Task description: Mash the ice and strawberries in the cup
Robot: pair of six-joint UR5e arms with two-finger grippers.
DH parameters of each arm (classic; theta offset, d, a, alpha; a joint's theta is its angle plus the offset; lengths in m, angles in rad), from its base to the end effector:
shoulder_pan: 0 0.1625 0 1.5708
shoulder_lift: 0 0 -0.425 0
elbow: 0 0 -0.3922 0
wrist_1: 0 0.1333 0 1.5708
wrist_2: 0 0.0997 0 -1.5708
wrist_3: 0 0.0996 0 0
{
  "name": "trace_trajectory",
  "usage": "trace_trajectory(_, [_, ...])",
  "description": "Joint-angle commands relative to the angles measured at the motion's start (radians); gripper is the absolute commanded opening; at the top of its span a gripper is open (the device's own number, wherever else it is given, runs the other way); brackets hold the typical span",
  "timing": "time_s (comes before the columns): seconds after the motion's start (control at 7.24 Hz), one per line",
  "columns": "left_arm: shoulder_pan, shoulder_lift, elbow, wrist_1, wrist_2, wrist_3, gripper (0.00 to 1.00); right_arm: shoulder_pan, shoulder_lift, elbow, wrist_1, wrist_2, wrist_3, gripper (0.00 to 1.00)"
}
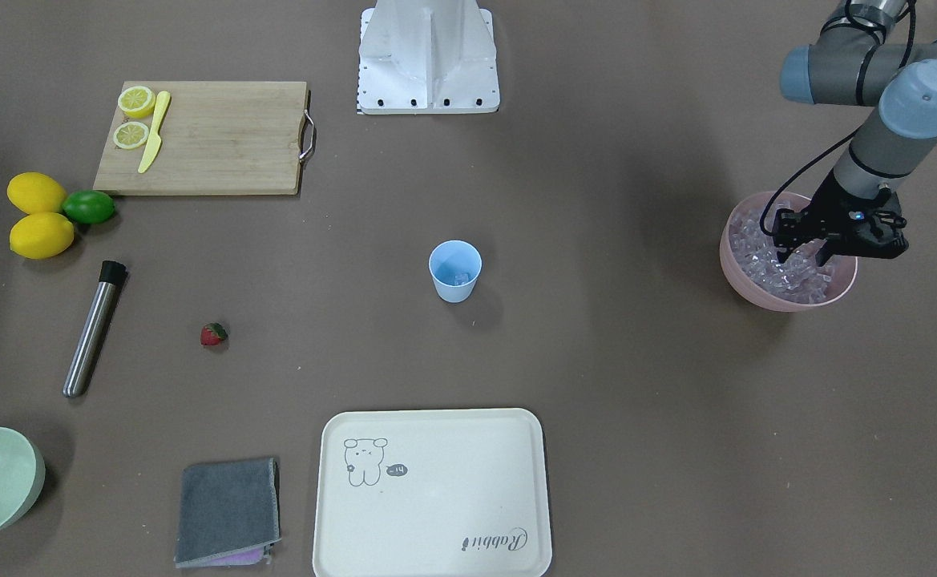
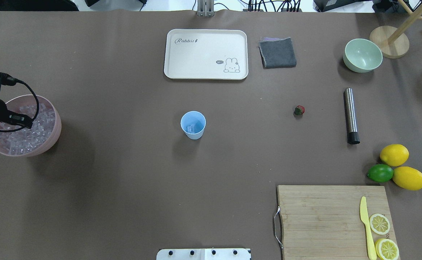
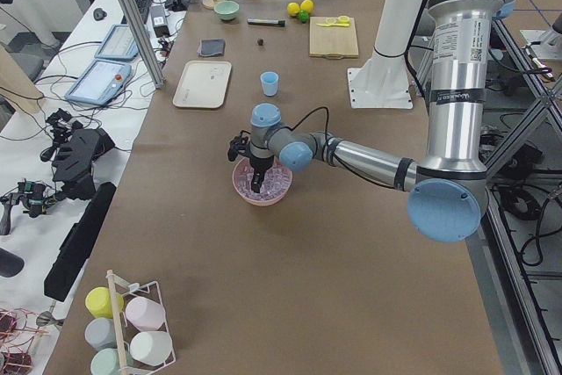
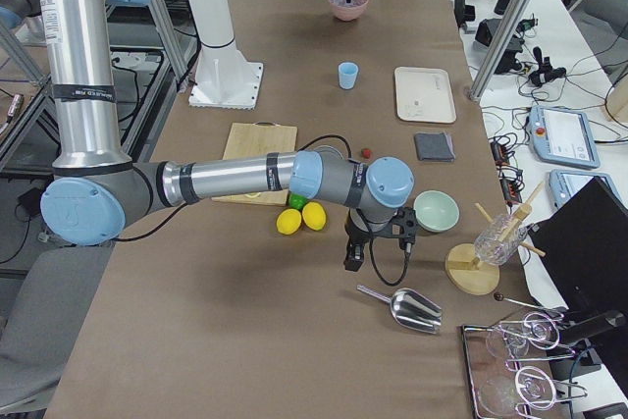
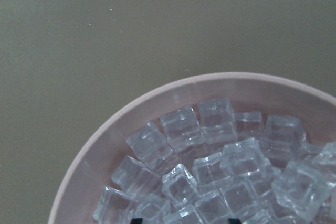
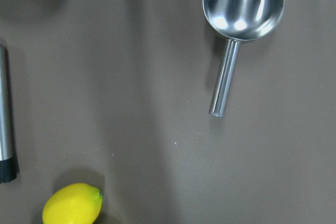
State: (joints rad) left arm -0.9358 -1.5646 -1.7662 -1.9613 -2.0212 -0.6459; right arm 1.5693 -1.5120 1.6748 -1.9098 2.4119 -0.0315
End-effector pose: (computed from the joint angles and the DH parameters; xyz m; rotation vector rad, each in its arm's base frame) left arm 0.2331 -0.4680 0.5341 0.1953 0.6913 0.1201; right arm 0.0583 -0.4986 0.6060 -0.1531 -0.8411 0.0431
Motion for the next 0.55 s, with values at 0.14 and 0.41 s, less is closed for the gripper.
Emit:
trace_trajectory(0.14, [0.0,-0.009,0.011,-0.001,0.003,0.0,0.6,0.0,-0.001,-0.001,0.0,0.0,-0.001,1.0])
trace_trajectory(0.41, [0.002,-0.009,0.011,-0.001,0.004,0.0,0.47,0.0,-0.001,-0.001,0.0,0.001,0.001,1.0])
